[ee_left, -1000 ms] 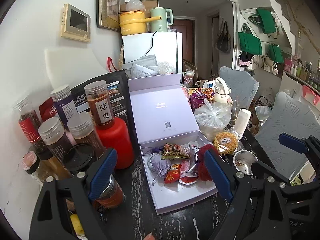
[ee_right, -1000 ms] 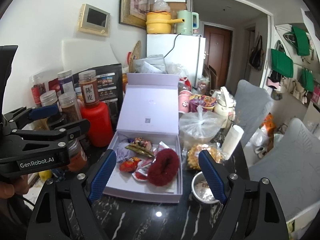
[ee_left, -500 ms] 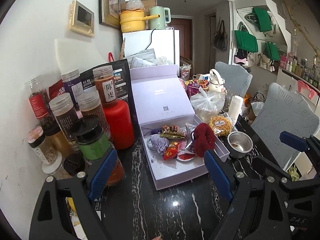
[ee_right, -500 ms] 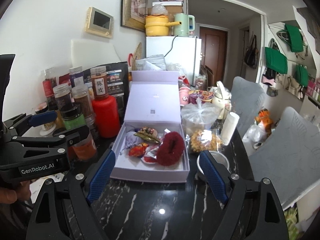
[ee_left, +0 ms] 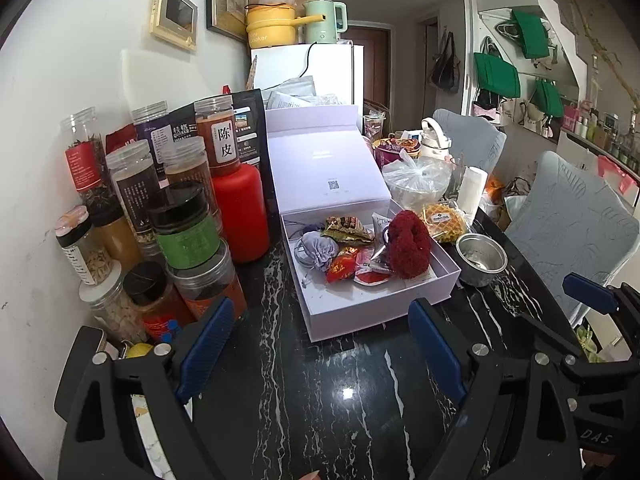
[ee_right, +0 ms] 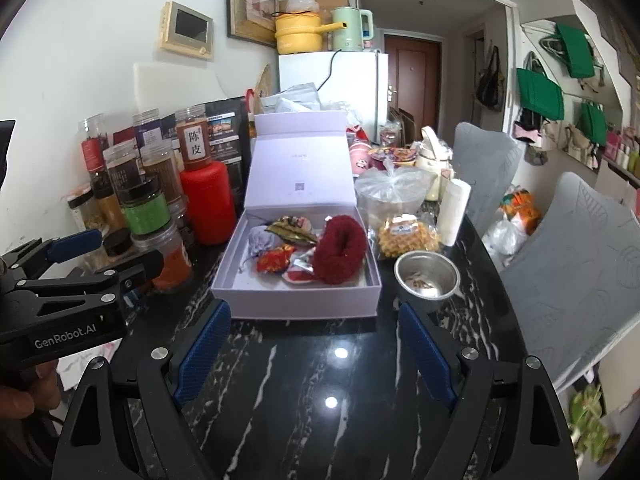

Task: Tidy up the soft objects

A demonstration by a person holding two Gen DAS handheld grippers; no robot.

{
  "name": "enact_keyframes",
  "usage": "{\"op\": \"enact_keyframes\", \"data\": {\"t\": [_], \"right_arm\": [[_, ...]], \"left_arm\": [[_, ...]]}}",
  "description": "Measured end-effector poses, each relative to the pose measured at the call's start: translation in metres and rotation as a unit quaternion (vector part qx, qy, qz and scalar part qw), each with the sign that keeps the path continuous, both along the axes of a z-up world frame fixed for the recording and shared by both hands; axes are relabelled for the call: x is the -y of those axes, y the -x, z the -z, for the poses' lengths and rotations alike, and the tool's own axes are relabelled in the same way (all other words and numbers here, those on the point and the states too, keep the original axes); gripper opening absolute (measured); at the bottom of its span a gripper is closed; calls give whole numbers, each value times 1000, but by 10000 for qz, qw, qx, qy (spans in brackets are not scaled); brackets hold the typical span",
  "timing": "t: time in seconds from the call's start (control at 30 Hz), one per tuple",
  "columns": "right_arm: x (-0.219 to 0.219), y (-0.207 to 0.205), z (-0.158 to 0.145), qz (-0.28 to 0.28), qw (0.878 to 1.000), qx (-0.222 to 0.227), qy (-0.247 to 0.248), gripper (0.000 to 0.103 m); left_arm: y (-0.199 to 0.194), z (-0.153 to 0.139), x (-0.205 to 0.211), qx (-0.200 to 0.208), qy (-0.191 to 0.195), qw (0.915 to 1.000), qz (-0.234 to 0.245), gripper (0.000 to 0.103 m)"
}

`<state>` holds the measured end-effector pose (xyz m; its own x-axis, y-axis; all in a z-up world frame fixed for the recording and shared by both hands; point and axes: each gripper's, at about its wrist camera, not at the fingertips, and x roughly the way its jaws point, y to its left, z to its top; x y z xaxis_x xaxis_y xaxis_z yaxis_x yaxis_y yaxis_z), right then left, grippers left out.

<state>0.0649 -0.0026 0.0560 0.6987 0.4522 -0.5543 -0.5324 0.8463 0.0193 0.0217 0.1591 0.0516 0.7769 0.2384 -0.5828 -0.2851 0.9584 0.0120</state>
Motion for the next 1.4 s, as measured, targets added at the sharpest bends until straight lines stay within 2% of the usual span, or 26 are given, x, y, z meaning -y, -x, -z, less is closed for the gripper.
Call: {"op": "enact_keyframes", "data": {"t": [0.33,1.4], "right_arm": [[4,6,16,35,9999,-130,75,87],[7,13,14,10,9999,-23,103,87]], "left_arm": [[3,6,6,-52,18,10000,69,90],[7,4,12,-74,3,9999,128,90]]}}
